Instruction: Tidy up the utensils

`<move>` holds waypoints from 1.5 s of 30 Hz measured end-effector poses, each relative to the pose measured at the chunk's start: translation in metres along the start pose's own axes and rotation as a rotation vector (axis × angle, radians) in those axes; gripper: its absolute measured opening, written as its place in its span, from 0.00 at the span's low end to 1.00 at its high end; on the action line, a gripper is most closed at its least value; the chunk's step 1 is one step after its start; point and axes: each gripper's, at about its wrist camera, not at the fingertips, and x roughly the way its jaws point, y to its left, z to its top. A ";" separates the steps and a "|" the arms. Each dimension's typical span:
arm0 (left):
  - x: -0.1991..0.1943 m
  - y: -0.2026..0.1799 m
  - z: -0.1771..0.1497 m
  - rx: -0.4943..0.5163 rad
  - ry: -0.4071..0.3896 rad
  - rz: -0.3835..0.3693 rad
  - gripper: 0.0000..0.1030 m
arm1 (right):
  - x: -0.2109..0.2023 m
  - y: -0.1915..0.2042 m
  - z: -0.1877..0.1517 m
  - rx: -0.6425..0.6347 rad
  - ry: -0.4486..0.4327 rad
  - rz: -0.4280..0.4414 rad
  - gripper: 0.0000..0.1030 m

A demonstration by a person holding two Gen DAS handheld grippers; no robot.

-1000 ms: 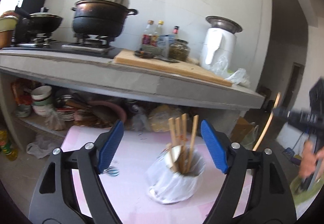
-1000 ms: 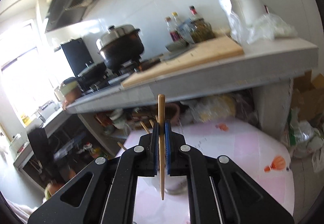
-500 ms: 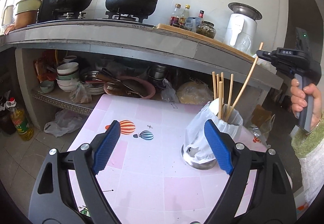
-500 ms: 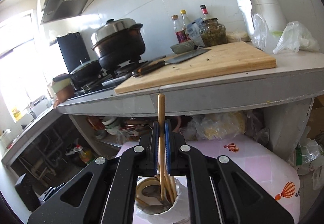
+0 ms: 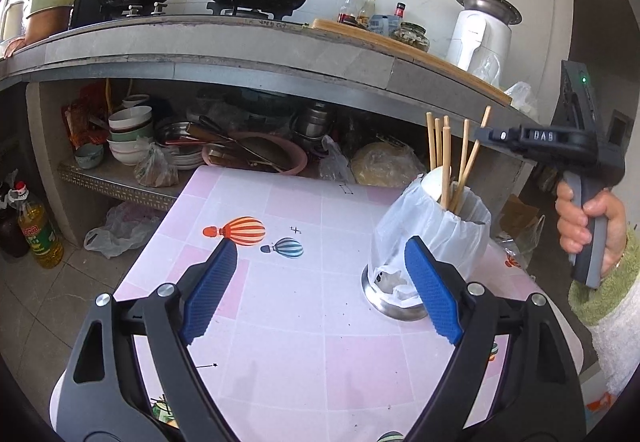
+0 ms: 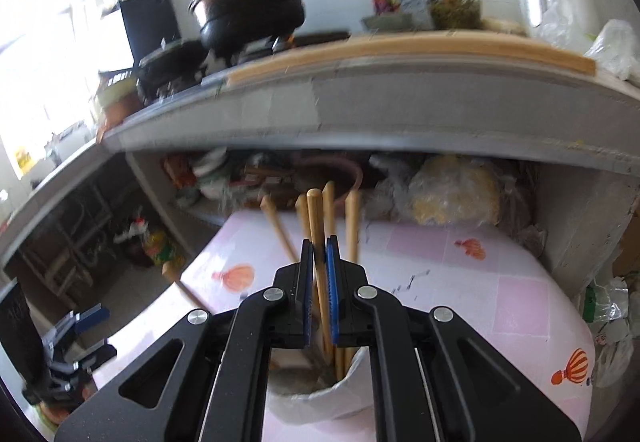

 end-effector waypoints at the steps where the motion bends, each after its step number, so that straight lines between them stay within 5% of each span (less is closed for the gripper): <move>1: 0.001 -0.002 0.000 -0.002 0.007 -0.005 0.80 | 0.005 0.003 -0.005 -0.006 0.029 -0.002 0.09; 5: 0.001 -0.011 -0.003 0.010 0.008 -0.020 0.82 | 0.006 0.007 -0.019 -0.016 0.083 -0.012 0.19; 7: 0.001 -0.018 -0.005 0.030 0.020 -0.014 0.83 | -0.007 0.003 -0.022 0.025 0.060 0.006 0.31; 14: -0.011 -0.033 -0.011 0.002 0.033 -0.017 0.88 | -0.067 0.000 -0.055 0.138 -0.031 0.029 0.44; 19: -0.023 -0.043 -0.023 -0.006 0.055 0.015 0.92 | -0.105 0.019 -0.120 0.166 -0.049 -0.101 0.65; 25: -0.034 -0.053 -0.036 0.019 0.123 0.049 0.92 | -0.119 0.045 -0.194 0.163 0.024 -0.263 0.74; 28: -0.043 -0.060 -0.038 0.046 0.138 0.094 0.92 | -0.130 0.054 -0.212 0.162 -0.006 -0.297 0.82; 36: -0.070 -0.070 -0.032 0.083 0.115 0.279 0.92 | -0.158 0.072 -0.212 0.098 -0.108 -0.373 0.93; 45: -0.082 -0.092 -0.035 0.175 0.085 0.299 0.92 | -0.168 0.068 -0.212 0.112 -0.143 -0.423 0.94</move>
